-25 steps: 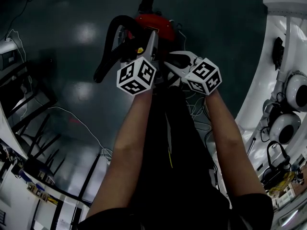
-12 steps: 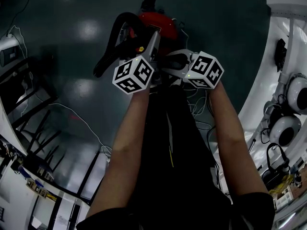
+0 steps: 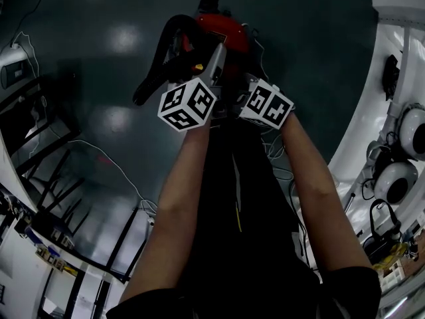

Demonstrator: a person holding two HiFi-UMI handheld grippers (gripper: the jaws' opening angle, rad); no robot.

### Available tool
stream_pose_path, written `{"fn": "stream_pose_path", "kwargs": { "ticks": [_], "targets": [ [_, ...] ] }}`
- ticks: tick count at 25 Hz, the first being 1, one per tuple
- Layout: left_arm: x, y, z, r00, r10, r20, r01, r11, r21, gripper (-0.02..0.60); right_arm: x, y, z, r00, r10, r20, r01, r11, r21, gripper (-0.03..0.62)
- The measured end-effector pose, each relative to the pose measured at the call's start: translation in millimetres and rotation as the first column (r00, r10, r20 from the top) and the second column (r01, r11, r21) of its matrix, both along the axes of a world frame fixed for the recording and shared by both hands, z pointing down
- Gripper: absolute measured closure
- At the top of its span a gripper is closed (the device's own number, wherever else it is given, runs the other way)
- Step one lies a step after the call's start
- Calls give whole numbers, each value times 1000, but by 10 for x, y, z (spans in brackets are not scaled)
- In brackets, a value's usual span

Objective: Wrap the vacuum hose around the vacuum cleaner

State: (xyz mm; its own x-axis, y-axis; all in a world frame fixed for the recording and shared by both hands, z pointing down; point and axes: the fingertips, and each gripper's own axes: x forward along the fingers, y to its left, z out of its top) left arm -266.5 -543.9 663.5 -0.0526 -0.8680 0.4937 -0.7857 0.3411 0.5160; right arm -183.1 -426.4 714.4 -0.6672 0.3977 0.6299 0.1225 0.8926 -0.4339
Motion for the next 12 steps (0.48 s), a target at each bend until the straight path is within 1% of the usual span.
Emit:
{"fn": "stream_pose_path", "kwargs": {
  "ticks": [3, 7, 9, 12],
  "targets": [
    [-22, 6, -25, 999, 32, -22, -31, 999, 34, 97, 12, 9, -42, 1000, 1, 12, -1, 1000, -22, 405],
    [-38, 42, -5, 995, 67, -74, -61, 995, 74, 84, 37, 53, -57, 999, -32, 8, 32, 999, -33, 408],
    [-32, 52, -13, 992, 87, -87, -79, 992, 96, 77, 48, 66, -64, 999, -36, 17, 36, 999, -35, 412],
    [-2, 46, -4, 986, 137, -98, -126, 986, 112, 60, 68, 76, -52, 999, -42, 26, 43, 998, -40, 416]
  ]
}}
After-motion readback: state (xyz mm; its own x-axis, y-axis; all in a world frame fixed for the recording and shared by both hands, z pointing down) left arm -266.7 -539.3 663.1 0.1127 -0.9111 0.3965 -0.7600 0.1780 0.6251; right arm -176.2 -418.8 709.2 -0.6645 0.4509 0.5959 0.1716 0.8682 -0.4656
